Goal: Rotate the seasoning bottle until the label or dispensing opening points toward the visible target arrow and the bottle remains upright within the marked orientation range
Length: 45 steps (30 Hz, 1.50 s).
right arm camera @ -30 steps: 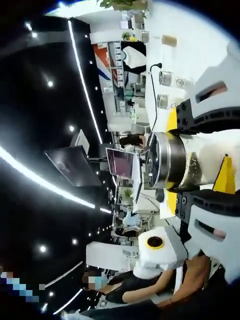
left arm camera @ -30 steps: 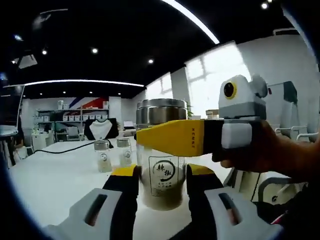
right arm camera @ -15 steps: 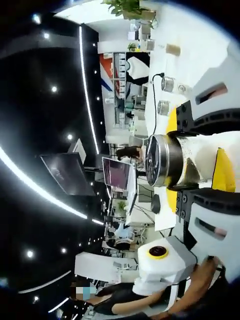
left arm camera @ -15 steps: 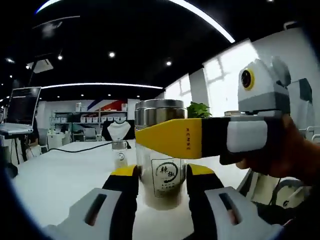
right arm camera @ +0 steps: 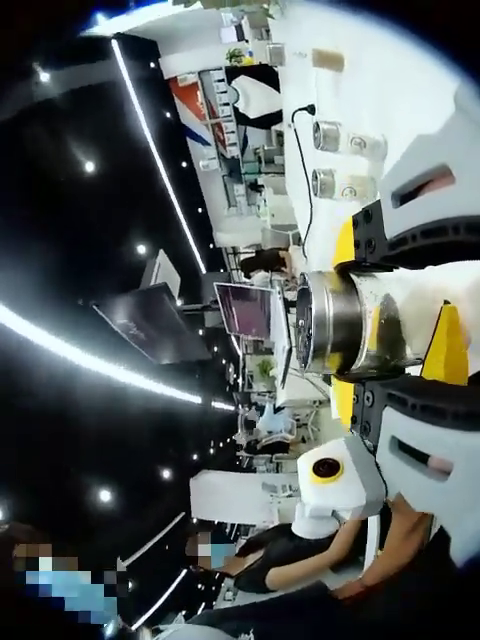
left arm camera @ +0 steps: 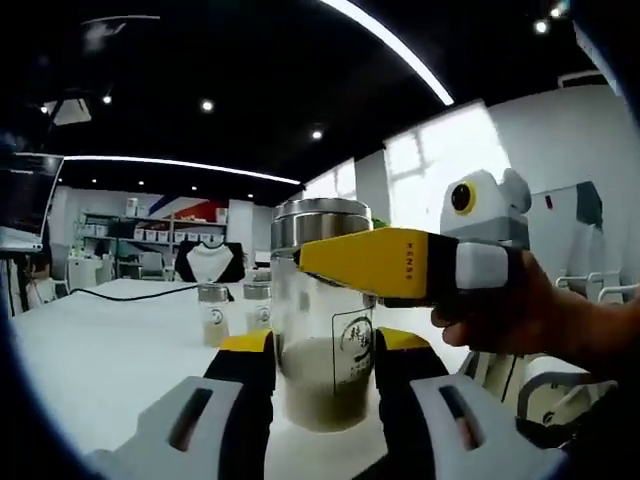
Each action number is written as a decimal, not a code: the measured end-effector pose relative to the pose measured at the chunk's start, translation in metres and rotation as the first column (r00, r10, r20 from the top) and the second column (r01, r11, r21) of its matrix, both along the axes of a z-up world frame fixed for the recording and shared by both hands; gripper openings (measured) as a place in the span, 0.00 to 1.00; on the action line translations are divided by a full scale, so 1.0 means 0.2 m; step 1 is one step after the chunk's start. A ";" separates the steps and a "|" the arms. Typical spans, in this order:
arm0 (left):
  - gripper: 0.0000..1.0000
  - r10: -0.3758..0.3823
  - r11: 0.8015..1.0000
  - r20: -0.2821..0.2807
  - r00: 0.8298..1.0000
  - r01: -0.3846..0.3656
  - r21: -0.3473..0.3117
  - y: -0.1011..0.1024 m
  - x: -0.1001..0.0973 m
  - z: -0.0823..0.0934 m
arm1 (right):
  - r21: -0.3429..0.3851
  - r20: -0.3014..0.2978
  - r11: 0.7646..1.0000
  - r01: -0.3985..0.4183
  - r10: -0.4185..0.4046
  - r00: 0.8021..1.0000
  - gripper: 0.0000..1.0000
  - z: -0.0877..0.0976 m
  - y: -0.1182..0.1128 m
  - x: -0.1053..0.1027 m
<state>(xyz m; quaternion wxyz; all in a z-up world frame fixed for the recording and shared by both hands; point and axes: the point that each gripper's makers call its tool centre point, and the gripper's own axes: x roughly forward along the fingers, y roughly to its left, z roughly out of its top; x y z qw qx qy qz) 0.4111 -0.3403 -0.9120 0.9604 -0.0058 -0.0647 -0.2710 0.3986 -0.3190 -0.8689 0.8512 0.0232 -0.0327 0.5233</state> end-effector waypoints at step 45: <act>0.75 -0.092 0.991 -0.091 0.992 0.101 0.088 0.03 0.08 -0.12 | -0.076 -0.015 0.966 0.248 -0.250 0.968 0.38 -0.01 -0.25 0.37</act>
